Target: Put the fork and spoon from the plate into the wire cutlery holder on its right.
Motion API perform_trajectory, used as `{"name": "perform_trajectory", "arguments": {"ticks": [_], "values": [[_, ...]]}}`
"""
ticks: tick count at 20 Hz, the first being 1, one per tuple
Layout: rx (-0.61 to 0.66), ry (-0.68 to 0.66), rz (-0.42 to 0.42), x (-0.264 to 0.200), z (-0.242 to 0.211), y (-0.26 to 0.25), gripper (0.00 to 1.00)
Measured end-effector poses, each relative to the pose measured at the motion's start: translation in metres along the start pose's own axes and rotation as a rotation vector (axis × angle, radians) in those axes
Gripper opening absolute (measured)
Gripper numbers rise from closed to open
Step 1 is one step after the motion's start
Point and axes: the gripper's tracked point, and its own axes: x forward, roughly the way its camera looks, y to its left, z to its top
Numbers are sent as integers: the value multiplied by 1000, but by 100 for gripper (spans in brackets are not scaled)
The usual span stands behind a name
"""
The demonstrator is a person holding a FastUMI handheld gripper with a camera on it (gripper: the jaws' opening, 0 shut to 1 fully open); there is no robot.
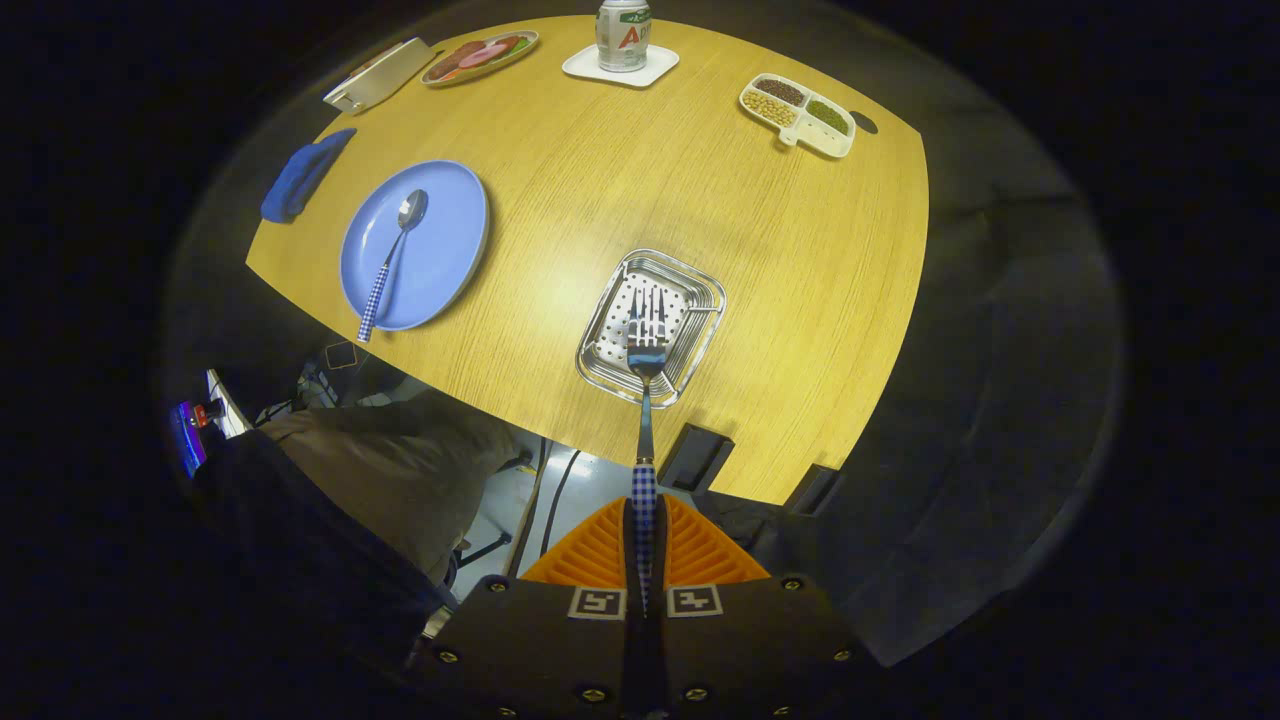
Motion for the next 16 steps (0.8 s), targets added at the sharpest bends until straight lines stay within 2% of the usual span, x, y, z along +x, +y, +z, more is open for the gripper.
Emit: {"name": "perform_trajectory", "arguments": {"ticks": [7,12,16], "values": [[5,75,18,19,6,1,1],[3,124,-12,35,22,-5,1],[-7,163,9,44,28,-3,1]]}}
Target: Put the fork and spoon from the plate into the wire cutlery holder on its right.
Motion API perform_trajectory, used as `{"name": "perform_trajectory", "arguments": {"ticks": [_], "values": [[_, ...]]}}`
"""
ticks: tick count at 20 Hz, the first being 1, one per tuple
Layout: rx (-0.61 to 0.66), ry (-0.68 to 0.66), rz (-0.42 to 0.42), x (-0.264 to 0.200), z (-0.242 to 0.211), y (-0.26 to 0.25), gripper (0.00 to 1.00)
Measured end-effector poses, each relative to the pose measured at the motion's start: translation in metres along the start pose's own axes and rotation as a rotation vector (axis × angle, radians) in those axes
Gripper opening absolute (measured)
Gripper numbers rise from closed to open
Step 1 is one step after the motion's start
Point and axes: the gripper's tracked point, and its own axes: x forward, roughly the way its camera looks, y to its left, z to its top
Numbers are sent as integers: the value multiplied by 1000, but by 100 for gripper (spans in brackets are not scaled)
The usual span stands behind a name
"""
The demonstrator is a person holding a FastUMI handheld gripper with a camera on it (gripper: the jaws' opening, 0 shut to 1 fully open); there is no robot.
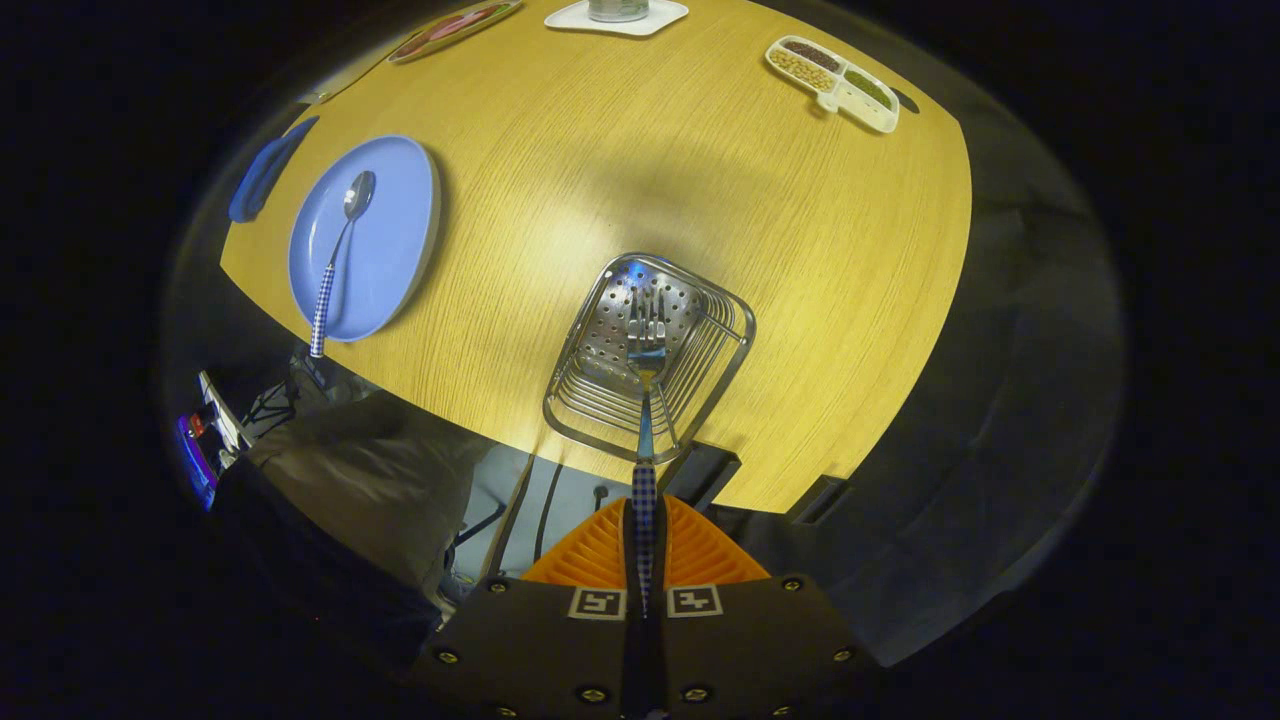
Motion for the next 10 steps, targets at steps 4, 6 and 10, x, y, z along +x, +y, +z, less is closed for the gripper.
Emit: {"name": "perform_trajectory", "arguments": {"ticks": [4,6,10], "values": [[-14,31,9,6,8,0,1],[-18,46,-5,9,14,-4,1],[29,29,24,7,22,-1,2]]}}
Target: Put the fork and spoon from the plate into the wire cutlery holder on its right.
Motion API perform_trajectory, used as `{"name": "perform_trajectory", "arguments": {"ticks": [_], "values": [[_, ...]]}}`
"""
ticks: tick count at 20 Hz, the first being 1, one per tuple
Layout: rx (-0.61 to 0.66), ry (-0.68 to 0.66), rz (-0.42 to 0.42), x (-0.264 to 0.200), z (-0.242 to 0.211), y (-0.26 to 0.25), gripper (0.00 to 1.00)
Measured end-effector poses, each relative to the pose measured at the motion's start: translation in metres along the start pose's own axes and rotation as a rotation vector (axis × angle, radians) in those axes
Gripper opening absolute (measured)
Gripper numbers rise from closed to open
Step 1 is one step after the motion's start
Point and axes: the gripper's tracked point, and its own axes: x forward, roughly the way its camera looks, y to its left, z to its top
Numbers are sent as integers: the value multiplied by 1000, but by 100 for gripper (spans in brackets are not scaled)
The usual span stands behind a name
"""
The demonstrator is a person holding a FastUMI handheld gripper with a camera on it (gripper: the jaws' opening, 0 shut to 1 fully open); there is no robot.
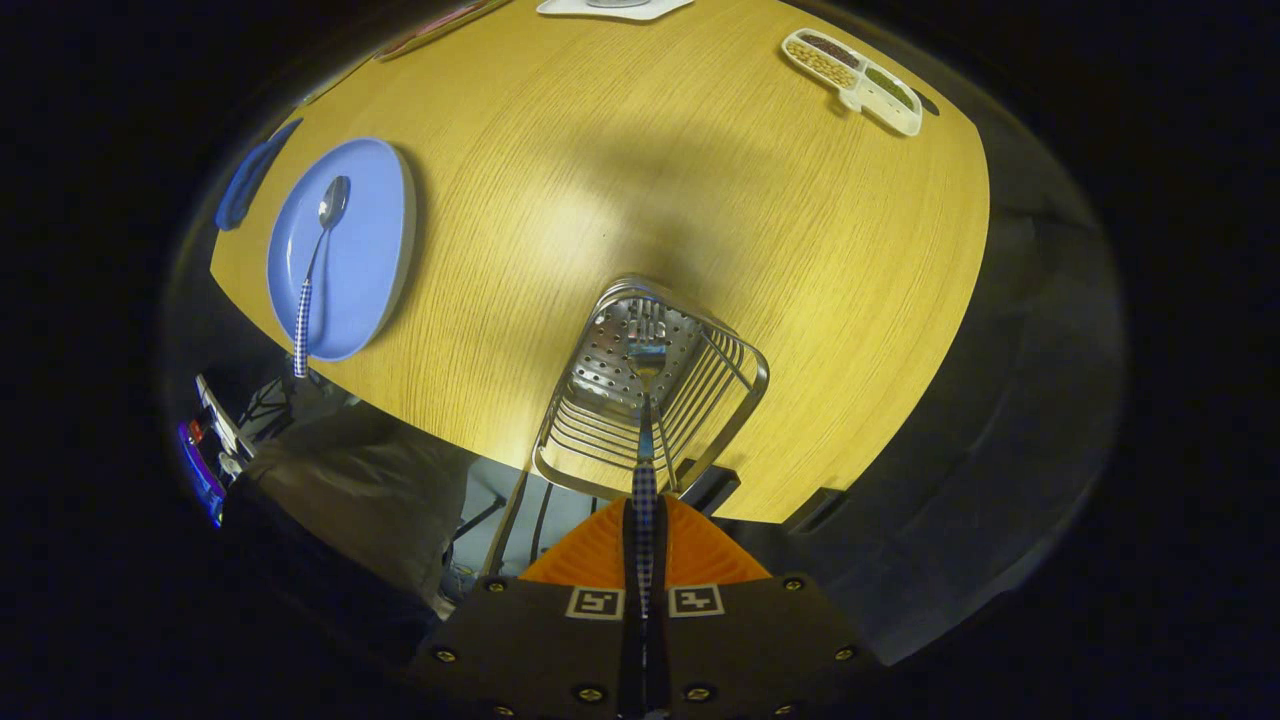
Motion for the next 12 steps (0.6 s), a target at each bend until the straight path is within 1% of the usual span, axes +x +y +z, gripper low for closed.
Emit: {"name": "perform_trajectory", "arguments": {"ticks": [2,4,5,6,12], "values": [[7,-27,-2,-4,4,-3,8],[18,-71,-20,-13,8,-9,10],[29,-88,-26,-17,7,-12,13],[39,-106,-27,-22,6,-15,18],[135,-234,-12,-49,-8,-17,18]]}}
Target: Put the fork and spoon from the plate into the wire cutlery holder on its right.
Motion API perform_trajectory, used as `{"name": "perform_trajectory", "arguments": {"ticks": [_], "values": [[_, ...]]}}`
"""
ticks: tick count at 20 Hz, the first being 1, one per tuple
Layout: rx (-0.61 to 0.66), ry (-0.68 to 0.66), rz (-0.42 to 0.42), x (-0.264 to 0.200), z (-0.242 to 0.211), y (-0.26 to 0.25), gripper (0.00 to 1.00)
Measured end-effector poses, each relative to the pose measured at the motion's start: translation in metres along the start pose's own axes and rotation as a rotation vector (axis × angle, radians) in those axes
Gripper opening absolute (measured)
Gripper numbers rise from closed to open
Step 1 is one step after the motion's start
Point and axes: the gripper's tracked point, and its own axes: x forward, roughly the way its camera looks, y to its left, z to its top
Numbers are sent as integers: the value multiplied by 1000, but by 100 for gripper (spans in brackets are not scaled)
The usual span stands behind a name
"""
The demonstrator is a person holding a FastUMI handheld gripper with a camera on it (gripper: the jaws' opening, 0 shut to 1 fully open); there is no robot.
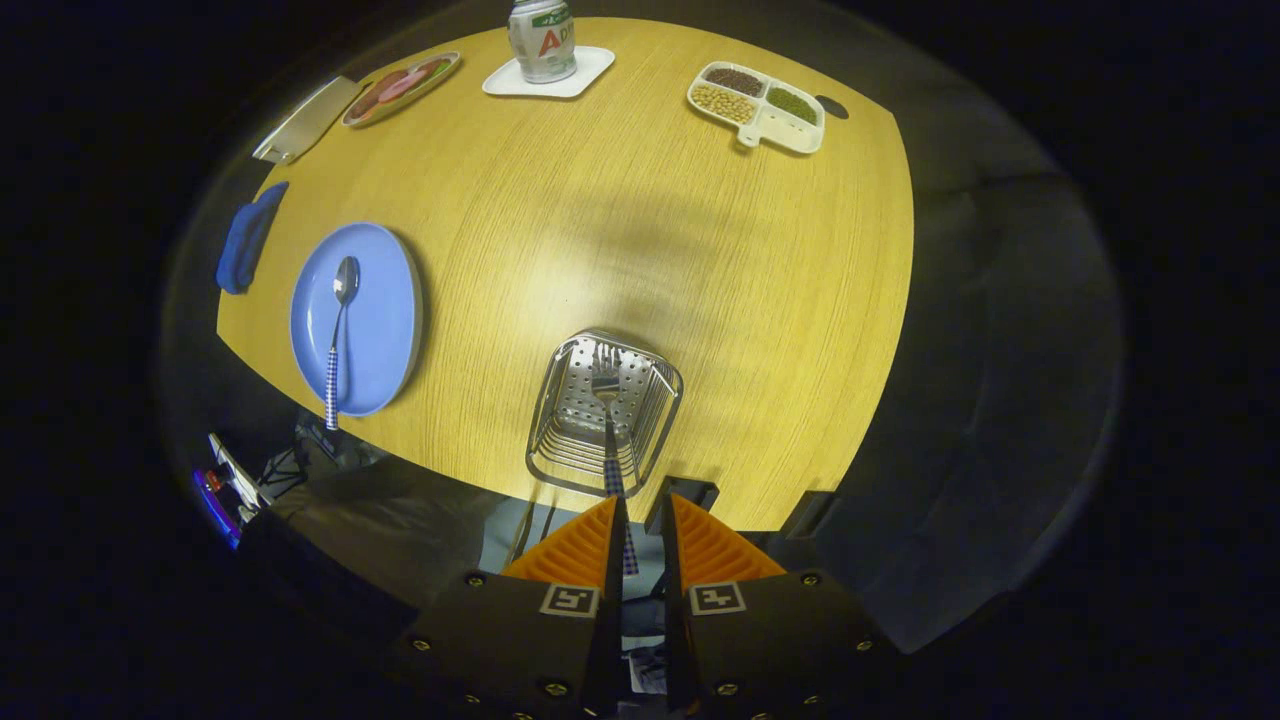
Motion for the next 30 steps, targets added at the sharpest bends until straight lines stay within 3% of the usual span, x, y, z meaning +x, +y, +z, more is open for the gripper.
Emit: {"name": "perform_trajectory", "arguments": {"ticks": [10,17,30], "values": [[-26,-181,41,-55,-29,66,18],[-30,-219,107,-43,-39,131,18],[-113,-214,220,-17,-15,238,18]]}}
